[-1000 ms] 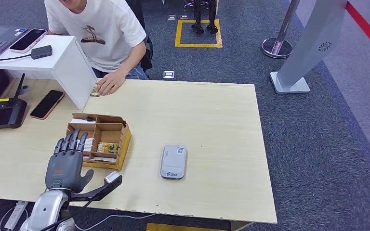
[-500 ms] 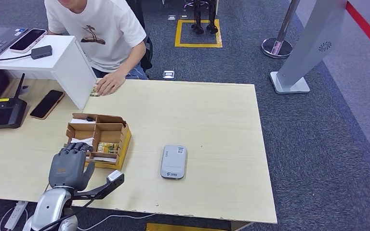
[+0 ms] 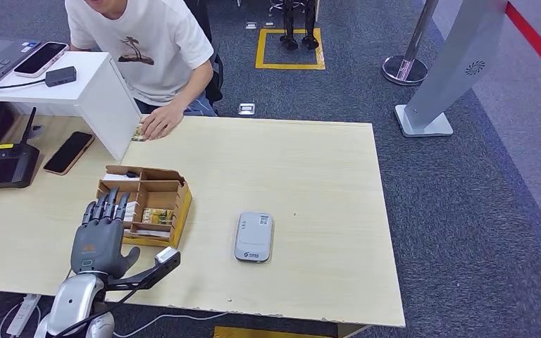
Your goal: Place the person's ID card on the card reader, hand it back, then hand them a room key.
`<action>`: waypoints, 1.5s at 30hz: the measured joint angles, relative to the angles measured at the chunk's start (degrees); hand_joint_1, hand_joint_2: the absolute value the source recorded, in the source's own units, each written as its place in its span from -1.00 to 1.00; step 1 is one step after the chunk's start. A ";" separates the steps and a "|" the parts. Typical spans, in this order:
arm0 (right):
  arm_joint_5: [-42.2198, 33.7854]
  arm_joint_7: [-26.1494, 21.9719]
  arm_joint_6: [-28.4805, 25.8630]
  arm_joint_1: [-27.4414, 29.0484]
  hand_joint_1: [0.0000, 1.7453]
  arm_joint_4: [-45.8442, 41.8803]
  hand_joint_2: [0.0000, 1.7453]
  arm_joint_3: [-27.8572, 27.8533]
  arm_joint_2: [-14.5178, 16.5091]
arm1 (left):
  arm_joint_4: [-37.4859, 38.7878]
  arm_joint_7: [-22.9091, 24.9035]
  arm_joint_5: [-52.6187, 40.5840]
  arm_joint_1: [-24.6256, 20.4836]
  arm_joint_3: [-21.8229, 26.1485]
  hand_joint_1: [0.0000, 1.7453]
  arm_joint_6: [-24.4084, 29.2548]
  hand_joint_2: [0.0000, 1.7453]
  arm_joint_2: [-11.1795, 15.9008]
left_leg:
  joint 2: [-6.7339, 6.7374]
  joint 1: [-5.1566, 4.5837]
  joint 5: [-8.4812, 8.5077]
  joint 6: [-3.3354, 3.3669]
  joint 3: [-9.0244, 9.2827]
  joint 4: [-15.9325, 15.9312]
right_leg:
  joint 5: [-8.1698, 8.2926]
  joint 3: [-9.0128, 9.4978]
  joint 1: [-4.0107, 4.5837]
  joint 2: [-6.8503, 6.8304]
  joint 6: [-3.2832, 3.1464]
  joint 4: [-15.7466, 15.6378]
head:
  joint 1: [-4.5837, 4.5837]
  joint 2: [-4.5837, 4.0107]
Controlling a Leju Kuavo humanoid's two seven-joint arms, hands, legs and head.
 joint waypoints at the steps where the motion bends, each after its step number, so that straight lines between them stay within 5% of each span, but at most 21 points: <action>1: 0.01 -0.03 0.00 0.00 -1.00 -0.01 -1.00 0.05 0.00 | 0.09 -0.01 0.00 -0.01 0.01 -1.00 0.02 1.00 -0.01 | 0.00 0.00 0.00 0.00 0.00 0.00 | 0.00 0.00 0.00 0.00 0.00 0.00 | 0.00 0.00; 45: 1.05 -0.09 0.41 0.00 -1.00 -0.01 -1.00 0.37 0.00 | 4.24 -2.90 0.00 -1.24 2.31 -1.00 0.46 1.00 -1.59 | 0.00 0.00 0.00 0.00 0.00 0.00 | 0.00 0.00 0.00 0.00 0.00 0.00 | 0.00 0.01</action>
